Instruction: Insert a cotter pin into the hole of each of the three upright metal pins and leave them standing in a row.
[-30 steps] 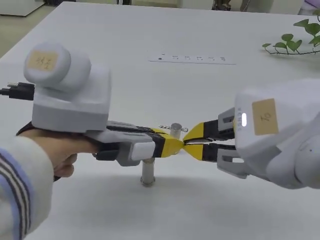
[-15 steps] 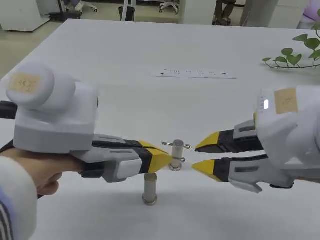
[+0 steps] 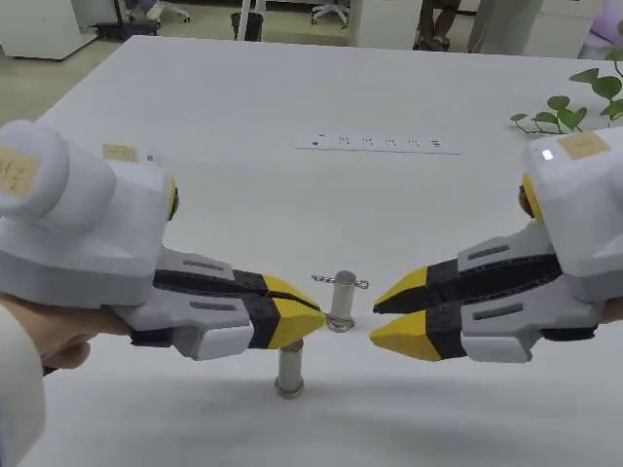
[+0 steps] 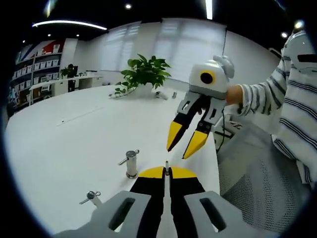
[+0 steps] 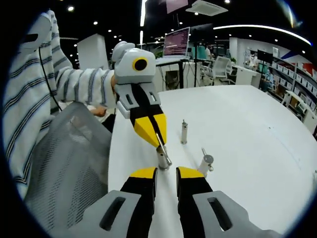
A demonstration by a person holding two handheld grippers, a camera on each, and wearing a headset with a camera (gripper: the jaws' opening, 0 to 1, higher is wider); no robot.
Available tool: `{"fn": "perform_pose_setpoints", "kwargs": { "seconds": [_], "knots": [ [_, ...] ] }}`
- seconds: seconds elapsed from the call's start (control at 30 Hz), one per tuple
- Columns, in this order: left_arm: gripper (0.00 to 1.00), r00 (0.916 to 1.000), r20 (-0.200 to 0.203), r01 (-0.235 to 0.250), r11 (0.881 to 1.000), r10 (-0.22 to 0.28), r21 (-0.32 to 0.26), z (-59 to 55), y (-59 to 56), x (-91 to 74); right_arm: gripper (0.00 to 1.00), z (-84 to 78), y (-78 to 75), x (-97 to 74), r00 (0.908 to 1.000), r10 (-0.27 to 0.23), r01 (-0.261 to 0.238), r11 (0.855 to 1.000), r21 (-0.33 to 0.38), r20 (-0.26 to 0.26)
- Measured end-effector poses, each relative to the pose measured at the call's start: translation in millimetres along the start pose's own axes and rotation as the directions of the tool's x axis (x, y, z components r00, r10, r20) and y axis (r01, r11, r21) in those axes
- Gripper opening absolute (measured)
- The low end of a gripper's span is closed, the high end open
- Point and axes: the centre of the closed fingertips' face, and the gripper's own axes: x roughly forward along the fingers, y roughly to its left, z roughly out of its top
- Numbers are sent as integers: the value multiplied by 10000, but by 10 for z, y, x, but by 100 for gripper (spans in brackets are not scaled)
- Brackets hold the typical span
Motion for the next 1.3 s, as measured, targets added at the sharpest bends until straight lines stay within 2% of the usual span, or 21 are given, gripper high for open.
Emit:
{"fn": "perform_pose_setpoints", "kwargs": {
  "seconds": [0.07, 0.17, 0.27, 0.37, 0.53, 0.7, 0.87, 1.17, 1.3],
  "knots": [
    [0, 9999, -52, 160, 9988, -158, 454, -5, -31, -2, 17, 22, 30, 15, 9998, 185, -187, 9997, 155, 103],
    [0, 9996, -90, 287, 9969, -282, 727, -11, -49, -1, 16, 48, 67, 34, 9990, 416, -421, 9988, 240, 186],
    [0, 9989, 21, 458, 9935, -462, 1043, -8, -73, 6, 16, 40, 95, 77, 9986, 520, -520, 9986, 102, 35],
    [0, 9978, -187, 657, 9853, -636, 1574, -40, -99, 13, 16, 7, 111, 107, 9982, 583, -584, 9983, -80, -142],
    [0, 9957, -25, 913, 9784, -924, 1853, -16, -163, 9, 14, -23, 185, 141, 9955, 911, -916, 9956, -185, -249],
    [0, 9920, 68, 1228, 9745, -1264, 1875, 14, -234, 5, 11, -82, 230, 167, 9929, 1098, -1117, 9928, -432, -453],
    [0, 9910, 63, 1301, 9720, -1339, 1957, 11, -258, 2, 8, -110, 259, 168, 9910, 1218, -1252, 9902, -615, -557],
    [0, 9888, -368, 1491, 9651, -1445, 2152, -88, -288, 11, 5, -141, 291, 159, 9880, 1374, -1423, 9874, -695, -703],
    [0, 9856, -905, 1603, 9589, -1427, 2343, -193, -288, 22, 5, -147, 324, 159, 9855, 1518, -1572, 9851, -700, -757]
  ]
}}
